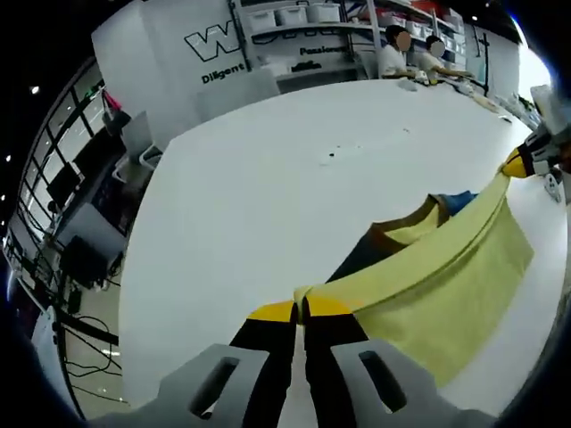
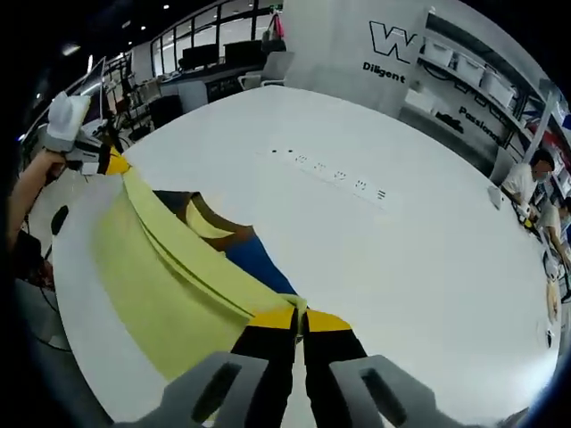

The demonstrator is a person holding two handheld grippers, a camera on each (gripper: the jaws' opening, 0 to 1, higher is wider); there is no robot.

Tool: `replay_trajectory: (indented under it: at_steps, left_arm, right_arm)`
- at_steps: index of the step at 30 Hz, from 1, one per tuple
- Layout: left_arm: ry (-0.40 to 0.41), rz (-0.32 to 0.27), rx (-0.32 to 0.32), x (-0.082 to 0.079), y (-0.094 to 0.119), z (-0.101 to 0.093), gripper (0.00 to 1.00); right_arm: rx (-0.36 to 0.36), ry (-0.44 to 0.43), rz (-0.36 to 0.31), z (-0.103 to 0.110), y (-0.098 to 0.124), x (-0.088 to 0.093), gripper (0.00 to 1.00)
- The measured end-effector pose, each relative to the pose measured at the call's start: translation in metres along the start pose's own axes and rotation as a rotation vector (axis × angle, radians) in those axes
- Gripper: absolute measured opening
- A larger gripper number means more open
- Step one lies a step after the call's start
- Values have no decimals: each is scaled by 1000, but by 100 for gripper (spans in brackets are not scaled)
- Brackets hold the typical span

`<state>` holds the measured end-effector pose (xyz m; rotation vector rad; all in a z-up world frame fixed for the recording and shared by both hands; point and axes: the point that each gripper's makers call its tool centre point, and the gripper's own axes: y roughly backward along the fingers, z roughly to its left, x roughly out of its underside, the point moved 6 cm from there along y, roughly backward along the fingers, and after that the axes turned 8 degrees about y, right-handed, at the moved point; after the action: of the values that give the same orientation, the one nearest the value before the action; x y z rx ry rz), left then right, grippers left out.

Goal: Fold the garment on the visible template until the final outline fits inside the template.

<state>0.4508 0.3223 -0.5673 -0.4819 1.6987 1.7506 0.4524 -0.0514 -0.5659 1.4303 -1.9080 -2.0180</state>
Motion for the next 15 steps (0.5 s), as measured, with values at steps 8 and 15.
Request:
replay_trajectory:
  at_steps: [8, 15]
  left_arm:
    - [-8, 16, 4, 6, -23, 1, 6]
    - [24, 27, 5, 12, -38, 1, 6]
  right_arm:
    - [-7, -11, 19, -7, -23, 5, 0]
    - [-14, 16, 8, -9, -37, 7, 0]
